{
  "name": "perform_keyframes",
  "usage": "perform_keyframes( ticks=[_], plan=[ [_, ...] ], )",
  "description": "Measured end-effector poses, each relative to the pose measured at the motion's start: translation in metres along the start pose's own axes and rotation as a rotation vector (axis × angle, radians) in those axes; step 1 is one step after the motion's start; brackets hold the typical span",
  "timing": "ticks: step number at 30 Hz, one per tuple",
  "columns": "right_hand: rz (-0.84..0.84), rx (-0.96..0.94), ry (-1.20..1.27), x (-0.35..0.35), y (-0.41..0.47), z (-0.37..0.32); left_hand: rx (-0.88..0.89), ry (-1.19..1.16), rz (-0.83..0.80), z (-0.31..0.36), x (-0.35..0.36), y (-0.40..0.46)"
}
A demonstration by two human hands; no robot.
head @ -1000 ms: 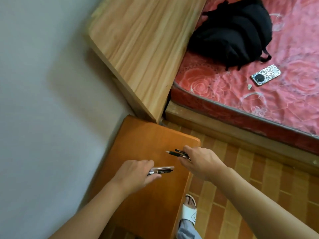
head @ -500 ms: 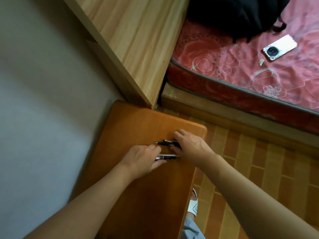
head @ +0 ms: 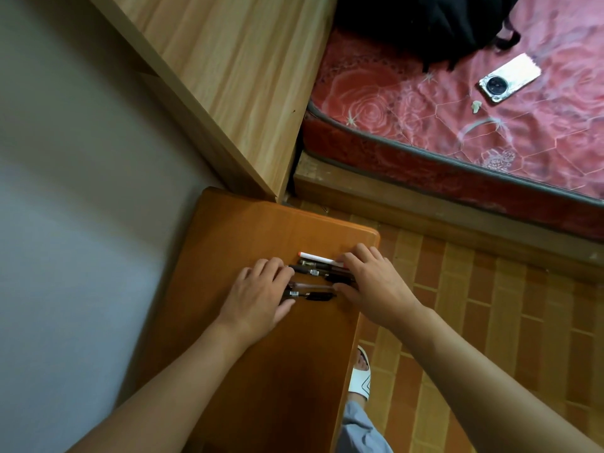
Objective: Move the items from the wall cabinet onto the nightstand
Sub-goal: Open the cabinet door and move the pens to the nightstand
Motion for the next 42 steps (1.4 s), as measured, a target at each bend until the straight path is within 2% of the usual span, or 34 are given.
perform_keyframes(
  ticks=[5, 11, 22, 28, 34, 42],
  plan=[
    [0.028, 0.045, 0.041, 0.002, -0.011, 0.009, -0.126, -0.025, 0.019, -0.006, -0.001, -0.011],
    [0.018, 0.045, 0.114, 0.006, -0.011, 0.008, -0.225, -0.189, -0.008, -0.005, 0.005, -0.011],
    [-0.017, -0.081, 0.062, 0.009, 0.016, -0.021, -0.201, -0.159, 0.093, -0.011, -0.002, 0.001],
    [0.005, -0.104, 0.072, 0.013, 0.012, -0.027, -0.219, -0.126, 0.091, -0.011, -0.003, -0.002],
    [0.004, -0.092, 0.046, 0.019, -0.003, -0.023, -0.157, -0.075, 0.049, -0.010, -0.001, -0.011],
    [0.115, -0.122, 0.048, 0.030, -0.002, -0.018, -0.084, -0.167, 0.068, -0.019, 0.002, 0.006]
  ],
)
Point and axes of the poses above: each hand's wrist, its own y-axis towards the middle knuckle, its own x-axis out of the palm, z = x × y, the point moved 3 cm from there along y, towards the middle knuckle, and after that the axes turned 11 degrees about x, right-handed, at the moved point
